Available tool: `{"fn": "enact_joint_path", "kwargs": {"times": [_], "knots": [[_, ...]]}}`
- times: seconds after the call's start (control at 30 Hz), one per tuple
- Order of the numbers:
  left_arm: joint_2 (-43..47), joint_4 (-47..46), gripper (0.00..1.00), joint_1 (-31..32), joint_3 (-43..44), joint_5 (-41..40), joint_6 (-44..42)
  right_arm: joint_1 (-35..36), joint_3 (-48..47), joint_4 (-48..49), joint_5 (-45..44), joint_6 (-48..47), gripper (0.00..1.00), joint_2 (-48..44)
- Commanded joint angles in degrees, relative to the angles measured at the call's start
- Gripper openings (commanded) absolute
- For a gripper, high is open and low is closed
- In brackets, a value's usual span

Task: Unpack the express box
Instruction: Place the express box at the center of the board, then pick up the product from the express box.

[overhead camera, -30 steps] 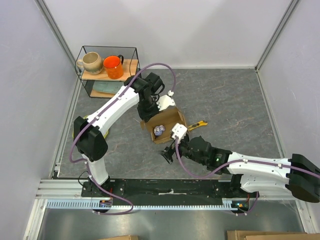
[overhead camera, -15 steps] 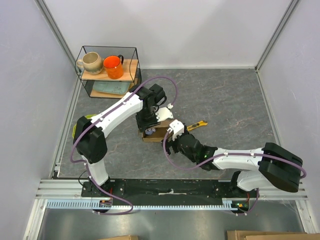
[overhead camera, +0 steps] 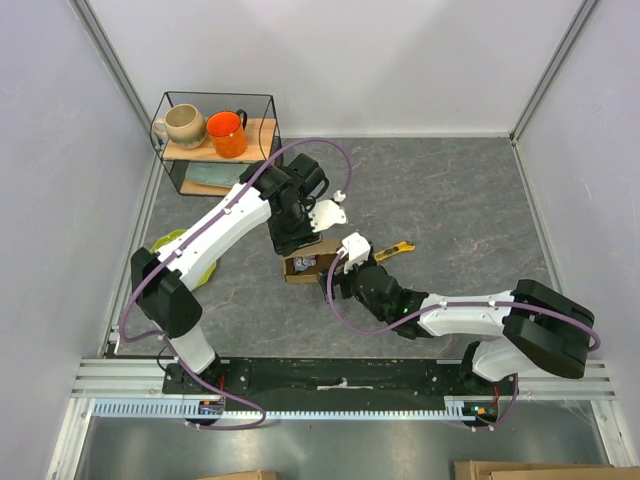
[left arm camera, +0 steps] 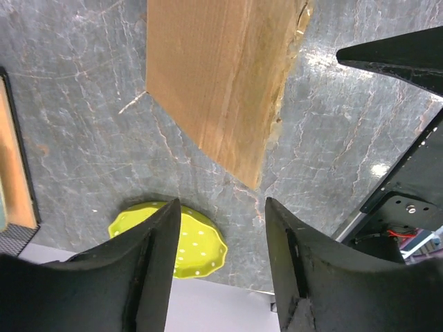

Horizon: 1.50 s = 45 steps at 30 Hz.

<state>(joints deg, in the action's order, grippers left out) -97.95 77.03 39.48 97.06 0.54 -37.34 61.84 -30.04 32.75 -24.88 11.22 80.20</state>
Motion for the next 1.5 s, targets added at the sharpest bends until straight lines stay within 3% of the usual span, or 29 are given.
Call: {"fn": "enact_joint_path", "kwargs": {"times": [0.0, 0.27, 0.43, 0.47, 0.53, 0.73, 0.9, 1.17, 1.47], "knots": [[2.9, 11.1, 0.99, 0.2, 3.5, 1.4, 0.2, -0.1, -3.0, 5.2, -3.2, 1.5, 0.98, 0.8], [7.9, 10.2, 0.99, -1.9, 6.6, 7.0, -1.2, -2.9, -8.1, 5.4, -2.8, -0.7, 0.98, 2.3], [12.6, 3.3, 0.99, -15.0, 5.3, 21.5, -3.3, -5.6, -9.6, 5.2, -0.5, 0.2, 0.98, 3.7], [14.5, 0.6, 0.99, -17.1, 4.5, 27.7, -3.8, -6.7, -9.9, 5.1, 0.0, 0.4, 0.98, 4.1], [16.9, -2.2, 0.99, -21.5, 0.3, 32.5, -5.6, -8.0, -11.1, 4.3, 1.1, 1.0, 0.98, 5.2], [20.9, -12.3, 0.99, -21.9, -16.3, 36.3, -6.3, -10.9, -16.4, 1.7, 3.7, 1.3, 0.98, 10.3], [19.1, -19.9, 0.99, -23.0, -22.2, 39.4, -2.0, -11.4, -20.8, -0.1, 4.6, 1.3, 0.98, 15.0], [13.7, -34.0, 0.99, -26.2, -23.4, 38.8, 9.8, -13.1, -23.7, -4.3, 7.8, 3.4, 0.98, 21.2], [5.4, -38.4, 0.99, -26.3, -20.9, 38.2, 16.3, -13.0, -14.1, 0.5, 16.3, 3.9, 0.98, 16.0]]}}
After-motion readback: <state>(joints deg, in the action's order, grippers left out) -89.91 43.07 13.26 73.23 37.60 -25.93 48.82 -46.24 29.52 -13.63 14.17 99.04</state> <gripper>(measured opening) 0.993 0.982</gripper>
